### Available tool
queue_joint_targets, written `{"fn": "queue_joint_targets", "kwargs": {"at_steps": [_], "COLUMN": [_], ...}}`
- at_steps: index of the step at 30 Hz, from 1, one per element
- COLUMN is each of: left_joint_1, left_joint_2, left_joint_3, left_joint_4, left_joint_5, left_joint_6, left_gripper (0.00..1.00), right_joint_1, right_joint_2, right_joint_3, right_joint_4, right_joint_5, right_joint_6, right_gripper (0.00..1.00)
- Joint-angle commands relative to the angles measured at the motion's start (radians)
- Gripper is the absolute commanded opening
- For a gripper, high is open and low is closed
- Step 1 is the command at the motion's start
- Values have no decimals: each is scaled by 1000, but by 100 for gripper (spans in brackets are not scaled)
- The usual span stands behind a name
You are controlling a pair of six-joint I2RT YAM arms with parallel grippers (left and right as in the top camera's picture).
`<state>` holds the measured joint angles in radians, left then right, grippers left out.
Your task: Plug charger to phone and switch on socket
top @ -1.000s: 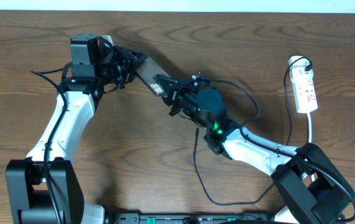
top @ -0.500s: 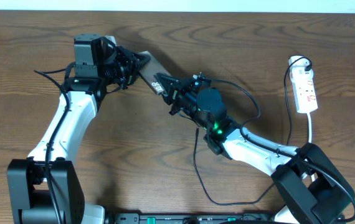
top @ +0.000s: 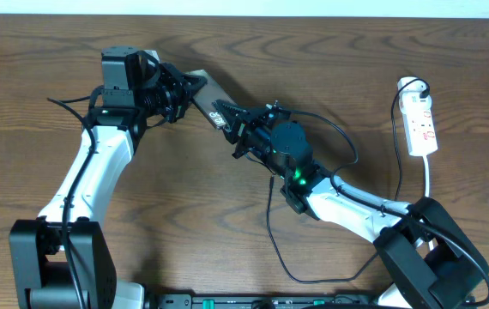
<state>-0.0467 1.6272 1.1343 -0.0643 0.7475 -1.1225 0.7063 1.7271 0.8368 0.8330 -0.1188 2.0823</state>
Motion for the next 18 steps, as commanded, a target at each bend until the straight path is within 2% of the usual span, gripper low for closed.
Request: {"fn": "queue_joint_targets", "kwargs": {"at_steps": [1,3,4,6,7,8,13,16,18], "left_joint_1": [-5,-4,-3,1,4,14,64,128,182], "left_joint_2": [-13,-13,-13,-13,-13,-13,-13,-13,-13], "left_joint_3": [-1,-1,-1,-1,-1,-1,-1,-1,-1], "left_joint_4": [2,2,2,2,2,2,2,8,44], "left_joint_5": [-1,-1,-1,0,0,0,0,39,121], "left_joint_6": [37,37,37,37,37,37,37,43,63], "left_gripper": [8,7,8,7,7,8,7,8,8], "right_joint_1": [11,11,11,11,9,9,-1,-33,-72], "right_joint_2": [-6,-6,-6,-6,-6,-6,-6,-6,-6], "right_joint_3": [13,13,13,13,13,13,13,13,12], "right_joint_4": [4,4,3,3,4,4,4,1,-19], "right_joint_5": [-3,-3,-3,-4,-4,-4,-7,-51,-107], "right_joint_6": [-31,-31,-31,-31,-34,-34,-66,-201,-319], "right_gripper": [22,38,54,77,86,99,99,99,99]}}
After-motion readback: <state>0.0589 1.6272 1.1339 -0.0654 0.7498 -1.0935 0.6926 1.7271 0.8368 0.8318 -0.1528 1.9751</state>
